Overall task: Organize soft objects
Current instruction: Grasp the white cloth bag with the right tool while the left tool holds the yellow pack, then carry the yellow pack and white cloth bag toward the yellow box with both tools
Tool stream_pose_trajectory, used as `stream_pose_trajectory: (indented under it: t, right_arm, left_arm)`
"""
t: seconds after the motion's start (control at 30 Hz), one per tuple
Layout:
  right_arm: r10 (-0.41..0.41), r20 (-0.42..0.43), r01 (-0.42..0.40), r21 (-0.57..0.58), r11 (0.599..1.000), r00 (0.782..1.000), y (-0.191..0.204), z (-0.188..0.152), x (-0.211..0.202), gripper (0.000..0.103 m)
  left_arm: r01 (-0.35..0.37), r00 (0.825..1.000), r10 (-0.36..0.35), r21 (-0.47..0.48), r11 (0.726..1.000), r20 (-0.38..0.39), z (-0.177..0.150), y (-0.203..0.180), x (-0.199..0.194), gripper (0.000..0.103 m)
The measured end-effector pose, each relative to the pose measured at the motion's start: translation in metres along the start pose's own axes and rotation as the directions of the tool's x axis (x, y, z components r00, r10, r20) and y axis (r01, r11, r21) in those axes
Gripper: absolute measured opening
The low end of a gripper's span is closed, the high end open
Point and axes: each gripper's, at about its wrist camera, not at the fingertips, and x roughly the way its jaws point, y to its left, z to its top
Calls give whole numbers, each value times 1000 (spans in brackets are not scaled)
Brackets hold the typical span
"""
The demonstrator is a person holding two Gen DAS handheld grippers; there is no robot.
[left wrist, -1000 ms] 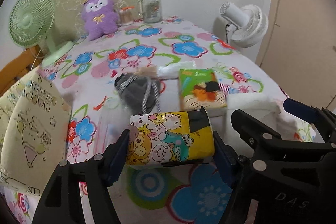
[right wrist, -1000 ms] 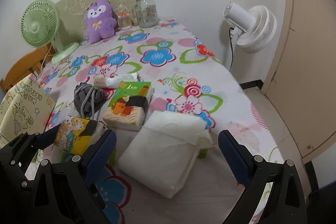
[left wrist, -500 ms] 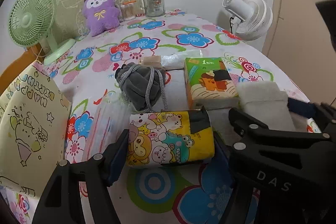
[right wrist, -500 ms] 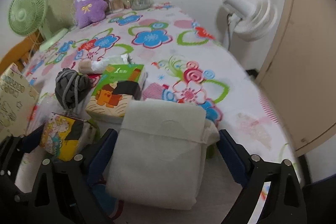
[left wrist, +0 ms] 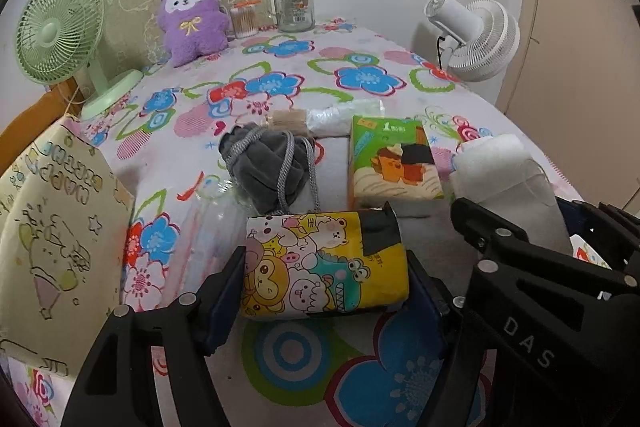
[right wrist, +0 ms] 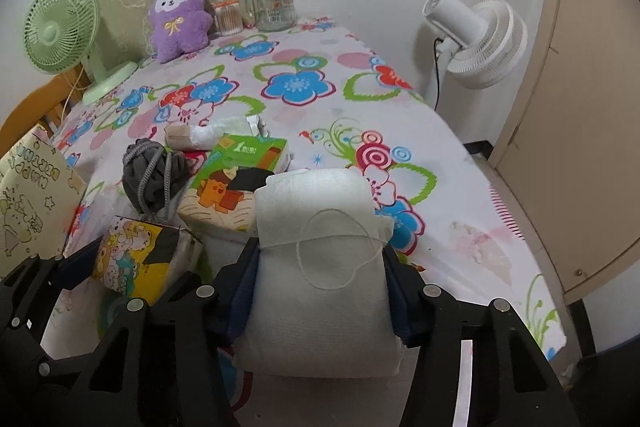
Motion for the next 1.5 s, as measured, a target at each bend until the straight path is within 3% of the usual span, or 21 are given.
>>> stream_pose_trajectory:
  t: [0.7, 0.9, 1.5]
  right_arm:
    - [45, 160, -47, 14, 999, 986, 9, 14, -70, 58]
    - [61, 178, -63, 10, 998, 982, 14, 14, -89, 58]
    - [96, 282, -92, -28, 995, 954, 28, 29, -154, 58]
  left_arm:
    - [-12, 989, 19, -47, 999, 146, 12, 15, -70, 75]
    - [-4, 988, 12, -49, 999, 156, 12, 19, -87, 75]
    - [-29, 961, 46, -67, 997, 273, 21, 28, -156, 75]
